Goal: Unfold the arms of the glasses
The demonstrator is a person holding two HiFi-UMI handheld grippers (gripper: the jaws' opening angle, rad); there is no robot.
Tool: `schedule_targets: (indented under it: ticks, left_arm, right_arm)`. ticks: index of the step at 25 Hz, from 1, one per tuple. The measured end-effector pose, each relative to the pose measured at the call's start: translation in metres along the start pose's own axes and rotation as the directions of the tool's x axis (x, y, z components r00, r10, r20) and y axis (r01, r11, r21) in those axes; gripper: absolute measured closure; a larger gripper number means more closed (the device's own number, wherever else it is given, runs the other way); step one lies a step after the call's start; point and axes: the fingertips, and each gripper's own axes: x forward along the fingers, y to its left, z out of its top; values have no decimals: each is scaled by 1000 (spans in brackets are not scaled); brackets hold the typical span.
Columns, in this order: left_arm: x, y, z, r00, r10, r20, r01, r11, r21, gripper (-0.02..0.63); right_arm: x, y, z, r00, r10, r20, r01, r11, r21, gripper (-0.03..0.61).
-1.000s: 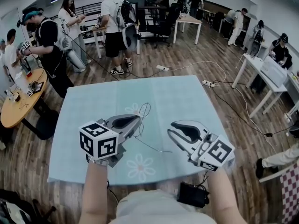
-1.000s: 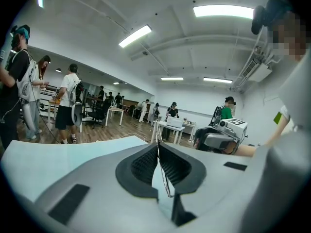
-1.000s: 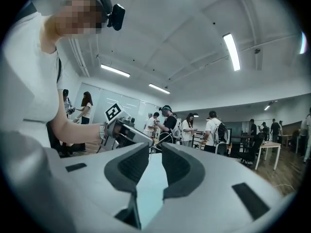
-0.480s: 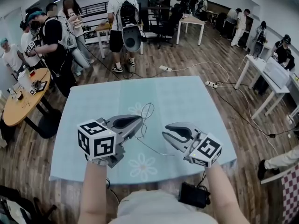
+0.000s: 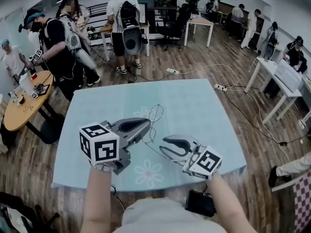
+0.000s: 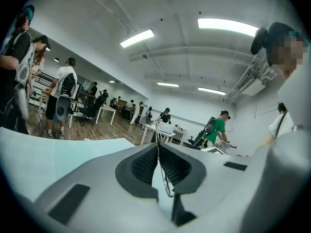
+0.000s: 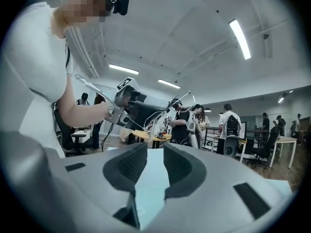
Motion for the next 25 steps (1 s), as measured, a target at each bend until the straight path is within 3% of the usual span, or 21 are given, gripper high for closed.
schedule_targets:
  ticks: [7,11,15,25]
  left_arm:
    - [6,3,-4,1000,8,-1,-8,1000,-12,595]
    - [4,6,-4,1000,13,5,-13,1000,-19,595]
    - [3,7,-4,1000,20,17,-20,999,-28,595]
    - [3,13,-6,999,38,9,-38,999,-21,595]
  right_arm:
    - [19,9,3,1000,10,6,-10,998,-57,463]
    - [29,12,4,1000,4,8,-4,999,-54,468]
    - [30,9,7,999,-33,26,34,999,-39,526]
    - [24,5,5,999,-48,24,48,999,-7,535]
